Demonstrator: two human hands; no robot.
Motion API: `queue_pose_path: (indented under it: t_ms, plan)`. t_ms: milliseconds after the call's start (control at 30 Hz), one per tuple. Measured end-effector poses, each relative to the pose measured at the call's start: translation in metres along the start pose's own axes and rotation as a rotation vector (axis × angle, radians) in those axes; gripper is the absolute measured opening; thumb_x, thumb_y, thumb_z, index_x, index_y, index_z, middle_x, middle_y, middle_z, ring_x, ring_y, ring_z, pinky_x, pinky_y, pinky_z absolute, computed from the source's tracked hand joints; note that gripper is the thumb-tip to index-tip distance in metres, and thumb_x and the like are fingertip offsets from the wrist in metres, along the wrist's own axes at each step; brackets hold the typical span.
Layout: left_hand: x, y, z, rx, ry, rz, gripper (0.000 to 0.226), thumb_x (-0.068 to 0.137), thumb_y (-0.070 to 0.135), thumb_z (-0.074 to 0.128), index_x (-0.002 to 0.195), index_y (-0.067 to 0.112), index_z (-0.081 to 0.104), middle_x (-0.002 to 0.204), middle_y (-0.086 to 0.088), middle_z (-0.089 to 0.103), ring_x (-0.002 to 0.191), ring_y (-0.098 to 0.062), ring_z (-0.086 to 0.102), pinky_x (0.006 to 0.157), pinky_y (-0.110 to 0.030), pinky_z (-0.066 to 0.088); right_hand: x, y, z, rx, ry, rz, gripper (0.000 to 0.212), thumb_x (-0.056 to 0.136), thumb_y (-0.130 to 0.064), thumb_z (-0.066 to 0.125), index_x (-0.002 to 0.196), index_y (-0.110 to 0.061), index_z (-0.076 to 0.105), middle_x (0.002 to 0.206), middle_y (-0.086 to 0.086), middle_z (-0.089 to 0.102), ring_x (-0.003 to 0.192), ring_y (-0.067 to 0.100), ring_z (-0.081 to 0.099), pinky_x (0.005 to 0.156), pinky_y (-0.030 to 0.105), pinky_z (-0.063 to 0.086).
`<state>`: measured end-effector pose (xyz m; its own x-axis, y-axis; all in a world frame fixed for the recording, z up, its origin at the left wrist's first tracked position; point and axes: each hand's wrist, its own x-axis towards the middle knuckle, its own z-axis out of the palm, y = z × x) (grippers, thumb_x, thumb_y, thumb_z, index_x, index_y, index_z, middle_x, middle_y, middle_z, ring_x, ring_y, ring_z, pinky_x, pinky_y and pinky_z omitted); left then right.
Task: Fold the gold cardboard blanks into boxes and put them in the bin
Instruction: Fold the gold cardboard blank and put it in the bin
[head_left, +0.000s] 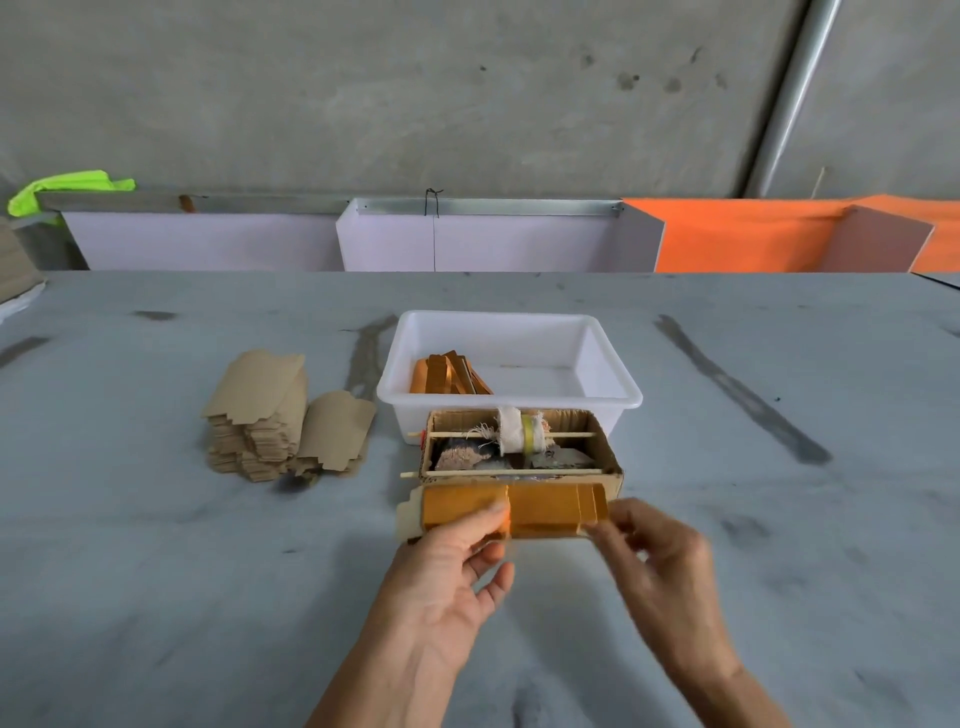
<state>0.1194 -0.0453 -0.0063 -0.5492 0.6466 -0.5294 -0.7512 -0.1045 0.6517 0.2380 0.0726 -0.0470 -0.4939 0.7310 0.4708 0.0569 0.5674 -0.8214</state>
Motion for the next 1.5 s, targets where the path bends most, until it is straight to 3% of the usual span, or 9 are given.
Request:
queue_pose_path:
  t_ms: [133, 400, 567, 733, 900, 1033, 1133, 1233, 1500]
  plan:
    - [0.004, -0.002, 0.007, -0.013, 0.037, 0.149, 0.036, 0.060, 0.012, 0.075, 0.094, 0.010, 0.065, 0.072, -0.002, 0.061, 0.063, -0.012, 0.051, 0.056, -0.026, 0.044, -0.028, -0.024, 0.023, 0.545, -0.145, 0.435, 0.023, 0.060, -0.017, 0.088, 0.080, -0.017, 0.076, 0.074, 0.006, 0.072, 0.065, 0.009, 0.061, 0.057, 0.019, 0.046]
    - [-0.002, -0.007, 0.011, 0.000, 0.012, 0.215, 0.032, 0.056, 0.014, 0.075, 0.088, 0.010, 0.068, 0.075, -0.006, 0.069, 0.062, -0.015, 0.059, 0.062, -0.030, 0.045, -0.023, -0.058, 0.039, 0.822, -0.036, 0.651, 0.021, 0.065, -0.035, 0.071, 0.064, -0.014, 0.073, 0.075, 0.009, 0.071, 0.057, 0.009, 0.057, 0.051, 0.023, 0.042]
    - [0.002, -0.006, 0.010, -0.048, 0.106, 0.351, 0.016, 0.070, 0.007, 0.076, 0.080, 0.017, 0.068, 0.072, 0.001, 0.068, 0.068, -0.013, 0.058, 0.063, -0.028, 0.044, -0.031, -0.061, 0.033, 0.764, -0.014, 0.641, 0.026, 0.064, -0.037, 0.069, 0.070, -0.012, 0.073, 0.075, 0.011, 0.071, 0.056, 0.012, 0.056, 0.048, 0.023, 0.039]
    - [0.002, -0.006, 0.013, -0.019, 0.148, 0.450, 0.012, 0.071, 0.008, 0.077, 0.071, 0.017, 0.069, 0.062, 0.007, 0.068, 0.068, -0.012, 0.060, 0.069, -0.029, 0.046, -0.043, -0.057, 0.038, 0.413, 0.105, 0.437, 0.019, 0.080, -0.007, 0.070, 0.067, -0.021, 0.072, 0.062, 0.009, 0.064, 0.050, 0.008, 0.049, 0.046, 0.019, 0.039]
    - [-0.002, -0.009, 0.014, 0.023, 0.136, 0.473, 0.011, 0.071, 0.008, 0.077, 0.063, 0.016, 0.074, 0.063, 0.000, 0.067, 0.069, -0.020, 0.060, 0.080, -0.044, 0.051, -0.041, -0.073, 0.048, 0.380, 0.154, 0.308, 0.013, 0.065, -0.037, 0.074, 0.070, -0.026, 0.073, 0.063, -0.003, 0.067, 0.052, 0.009, 0.053, 0.049, 0.026, 0.046]
    - [-0.005, -0.011, 0.015, 0.039, 0.103, 0.466, 0.008, 0.072, 0.007, 0.075, 0.066, 0.013, 0.073, 0.067, -0.005, 0.068, 0.071, -0.024, 0.065, 0.079, -0.049, 0.055, -0.037, -0.078, 0.054, 0.340, 0.151, 0.291, 0.007, 0.075, -0.026, 0.076, 0.068, -0.027, 0.074, 0.063, -0.004, 0.069, 0.056, 0.022, 0.058, 0.054, 0.039, 0.052]
    - [-0.003, -0.013, 0.013, 0.052, 0.120, 0.487, 0.019, 0.072, 0.006, 0.075, 0.057, 0.017, 0.072, 0.066, -0.003, 0.067, 0.072, -0.021, 0.061, 0.068, -0.033, 0.050, -0.032, -0.076, 0.054, 0.391, 0.155, 0.298, 0.019, 0.080, -0.011, 0.072, 0.064, -0.021, 0.073, 0.057, 0.003, 0.065, 0.047, 0.013, 0.051, 0.047, 0.024, 0.045]
    - [-0.001, -0.014, 0.010, 0.043, 0.119, 0.449, 0.006, 0.071, 0.009, 0.076, 0.070, 0.013, 0.072, 0.073, -0.004, 0.071, 0.082, -0.025, 0.063, 0.081, -0.042, 0.049, -0.029, -0.075, 0.051, 0.480, 0.147, 0.348, 0.022, 0.081, -0.004, 0.069, 0.062, -0.014, 0.071, 0.054, 0.005, 0.063, 0.045, 0.007, 0.048, 0.044, 0.016, 0.041]
    - [-0.002, -0.021, 0.005, 0.029, -0.003, 0.231, 0.042, 0.050, 0.031, 0.077, 0.087, 0.013, 0.071, 0.085, -0.011, 0.072, 0.082, -0.025, 0.066, 0.075, -0.040, 0.051, -0.028, -0.072, 0.039, 0.578, 0.136, 0.422, 0.026, 0.083, 0.005, 0.063, 0.060, -0.006, 0.066, 0.054, 0.008, 0.062, 0.044, 0.005, 0.048, 0.042, 0.014, 0.038]
